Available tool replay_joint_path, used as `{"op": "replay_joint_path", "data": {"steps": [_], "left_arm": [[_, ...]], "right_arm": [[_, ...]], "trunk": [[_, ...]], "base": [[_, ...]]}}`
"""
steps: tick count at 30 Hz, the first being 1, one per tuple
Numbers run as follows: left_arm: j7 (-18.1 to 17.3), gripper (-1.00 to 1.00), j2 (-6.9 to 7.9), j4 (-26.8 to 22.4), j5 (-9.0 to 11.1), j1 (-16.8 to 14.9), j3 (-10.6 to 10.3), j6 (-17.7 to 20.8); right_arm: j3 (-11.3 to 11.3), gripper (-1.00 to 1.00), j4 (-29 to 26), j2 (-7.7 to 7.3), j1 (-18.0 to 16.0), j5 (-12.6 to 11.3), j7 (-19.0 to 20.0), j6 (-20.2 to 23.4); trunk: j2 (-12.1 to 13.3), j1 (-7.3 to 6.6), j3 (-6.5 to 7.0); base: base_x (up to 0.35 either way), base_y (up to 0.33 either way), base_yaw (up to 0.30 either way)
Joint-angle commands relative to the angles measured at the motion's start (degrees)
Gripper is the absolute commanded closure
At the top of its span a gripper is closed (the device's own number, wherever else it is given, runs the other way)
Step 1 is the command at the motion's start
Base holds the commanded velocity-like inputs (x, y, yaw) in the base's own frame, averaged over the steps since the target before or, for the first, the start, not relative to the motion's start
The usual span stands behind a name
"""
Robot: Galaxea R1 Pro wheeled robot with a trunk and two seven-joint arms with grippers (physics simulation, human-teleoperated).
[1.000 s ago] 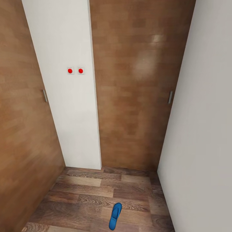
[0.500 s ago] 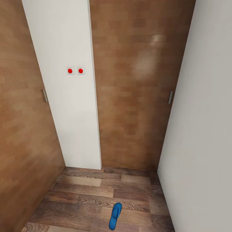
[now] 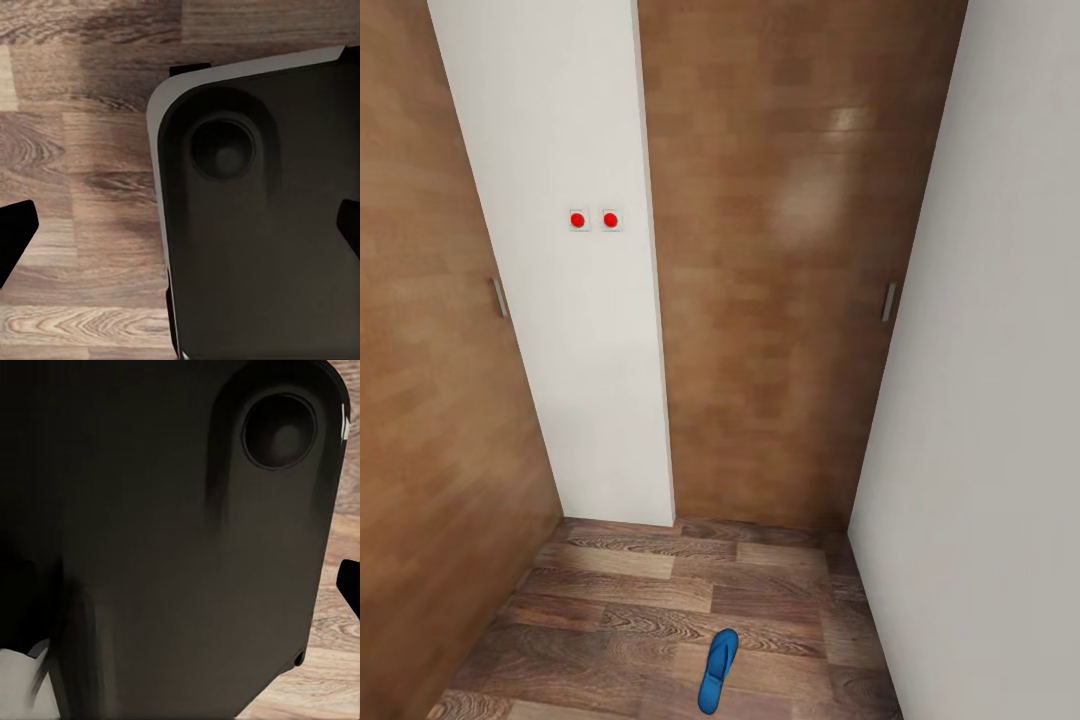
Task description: In the bedroom, move the book from the bed onto either nightstand, and place the two sandals side by side next to the bed.
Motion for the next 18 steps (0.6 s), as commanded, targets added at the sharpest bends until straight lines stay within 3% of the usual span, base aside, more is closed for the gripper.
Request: {"op": "replay_joint_path", "data": {"steps": [1,18], "left_arm": [[0.00,-1.00,0.04,-0.10,-0.41,0.03,-0.21,-0.12],[0.31,-1.00,0.45,-0.12,-0.33,0.04,-0.29,-0.31]], "right_arm": [[-0.05,-1.00,0.01,0.06,-0.03,0.13,0.08,-0.11],[-0.21,-1.00,-0.06,0.32,-0.02,0.04,-0.41,-0.29]], "trunk": [[-0.02,0.00,-0.05],[-0.02,0.00,-0.05]], "base": [[0.000,0.000,0.000],[0.000,0.000,0.000]]}}
